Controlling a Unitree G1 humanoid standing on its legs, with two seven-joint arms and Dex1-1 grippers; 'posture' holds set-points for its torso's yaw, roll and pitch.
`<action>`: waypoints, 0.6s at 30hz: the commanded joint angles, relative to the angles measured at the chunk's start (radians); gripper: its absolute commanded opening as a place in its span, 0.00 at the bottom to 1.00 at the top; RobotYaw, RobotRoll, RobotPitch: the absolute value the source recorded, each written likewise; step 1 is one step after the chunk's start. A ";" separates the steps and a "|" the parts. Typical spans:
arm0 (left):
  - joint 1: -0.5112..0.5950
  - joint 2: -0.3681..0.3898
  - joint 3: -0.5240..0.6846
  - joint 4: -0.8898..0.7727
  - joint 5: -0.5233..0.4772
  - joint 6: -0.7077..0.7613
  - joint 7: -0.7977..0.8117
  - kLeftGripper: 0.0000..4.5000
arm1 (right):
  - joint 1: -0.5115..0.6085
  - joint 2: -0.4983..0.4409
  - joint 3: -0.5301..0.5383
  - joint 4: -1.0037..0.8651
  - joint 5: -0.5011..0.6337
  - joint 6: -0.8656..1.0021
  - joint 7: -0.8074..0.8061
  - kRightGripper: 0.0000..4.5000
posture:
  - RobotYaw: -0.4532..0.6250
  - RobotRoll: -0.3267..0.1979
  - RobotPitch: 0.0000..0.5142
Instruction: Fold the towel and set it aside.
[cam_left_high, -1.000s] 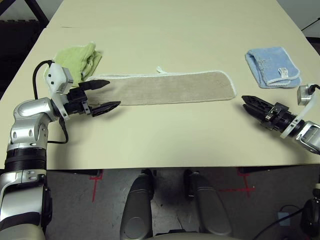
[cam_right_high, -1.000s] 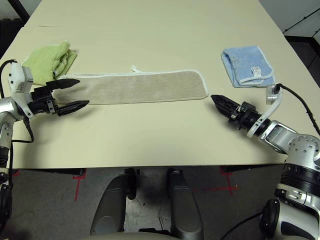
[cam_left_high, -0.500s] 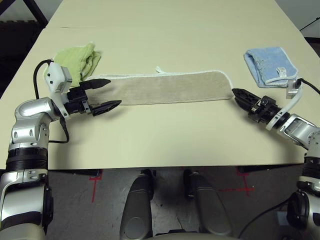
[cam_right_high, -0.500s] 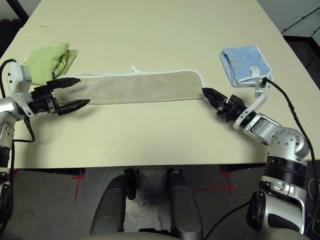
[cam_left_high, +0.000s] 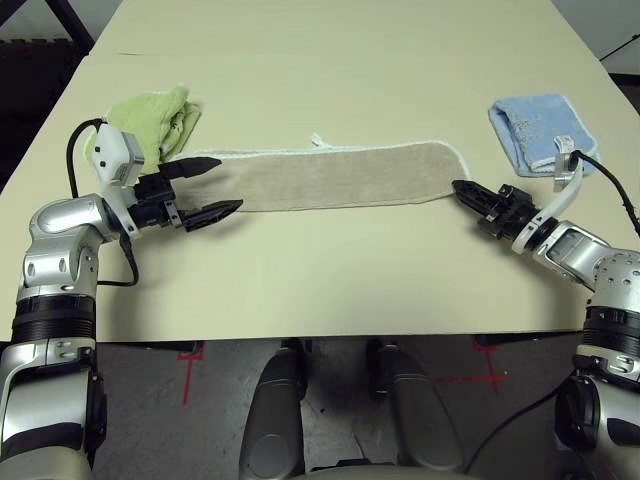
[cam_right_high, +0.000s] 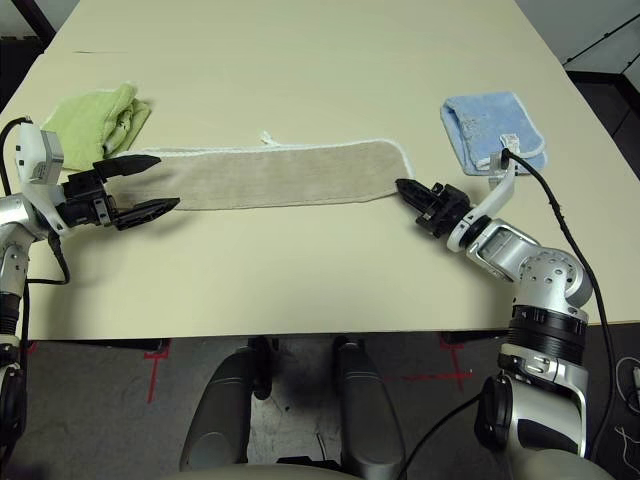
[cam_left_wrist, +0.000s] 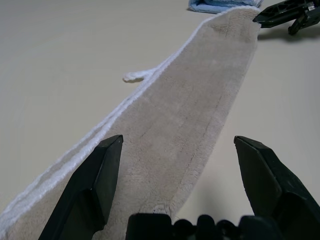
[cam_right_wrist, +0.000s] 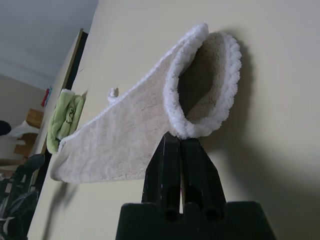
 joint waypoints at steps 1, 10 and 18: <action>0.003 -0.001 0.000 -0.008 -0.006 0.010 -0.005 1.00 | 0.034 0.012 -0.003 0.010 -0.007 0.005 -0.030 0.01 | 0.37 0.62 0.50; -0.001 -0.003 -0.001 -0.012 -0.008 0.017 -0.004 1.00 | 0.077 -0.029 -0.047 -0.020 0.019 0.011 -0.050 0.01 | 0.37 0.62 0.50; -0.015 -0.013 -0.006 -0.002 -0.005 0.017 -0.002 1.00 | 0.155 -0.066 -0.105 -0.069 0.057 0.016 -0.087 0.01 | 0.35 0.62 0.50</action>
